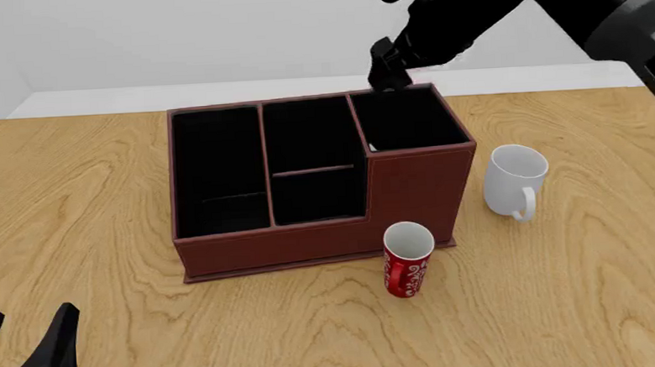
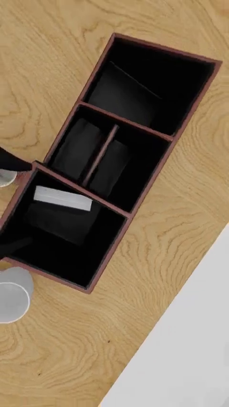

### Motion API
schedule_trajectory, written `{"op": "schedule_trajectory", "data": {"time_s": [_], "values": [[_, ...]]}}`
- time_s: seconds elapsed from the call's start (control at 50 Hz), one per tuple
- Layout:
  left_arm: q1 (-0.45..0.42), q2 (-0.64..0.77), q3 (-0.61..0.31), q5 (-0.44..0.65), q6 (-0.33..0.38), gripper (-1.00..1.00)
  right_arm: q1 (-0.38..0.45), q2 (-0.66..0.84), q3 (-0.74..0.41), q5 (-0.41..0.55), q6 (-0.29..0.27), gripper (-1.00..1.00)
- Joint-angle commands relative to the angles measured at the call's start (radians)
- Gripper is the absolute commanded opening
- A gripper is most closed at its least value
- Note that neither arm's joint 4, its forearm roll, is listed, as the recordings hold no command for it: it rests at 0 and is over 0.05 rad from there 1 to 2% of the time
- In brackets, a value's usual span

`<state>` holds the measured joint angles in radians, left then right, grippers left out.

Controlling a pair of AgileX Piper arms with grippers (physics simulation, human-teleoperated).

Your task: Pick up the book and place it in the right compartment of the caddy.

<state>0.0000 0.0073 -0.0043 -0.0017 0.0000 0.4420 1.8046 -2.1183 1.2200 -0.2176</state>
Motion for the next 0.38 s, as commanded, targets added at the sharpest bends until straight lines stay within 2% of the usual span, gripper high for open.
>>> {"op": "schedule_trajectory", "data": {"time_s": [0.02,0.08,0.1,0.12,0.24,0.28,0.38], "values": [[0.0,0.0,0.0,0.0,0.0,1.0,0.032,-0.103,0.043,0.0,-0.03,1.0],[0.0,0.0,0.0,0.0,0.0,1.0,0.036,-0.119,0.044,0.0,-0.029,1.0],[0.0,0.0,0.0,0.0,0.0,1.0,0.025,-0.122,0.041,0.0,-0.057,1.0],[0.0,0.0,0.0,0.0,0.0,1.0,0.032,-0.135,0.049,0.0,-0.049,1.0],[0.0,0.0,0.0,0.0,0.0,1.0,0.014,-0.153,0.035,-0.011,-0.098,1.0],[0.0,0.0,0.0,0.0,0.0,1.0,0.031,-0.218,0.16,-0.072,-0.097,1.0],[0.0,0.0,0.0,0.0,0.0,1.0,0.026,-0.282,0.288,-0.179,-0.117,1.0]]}}
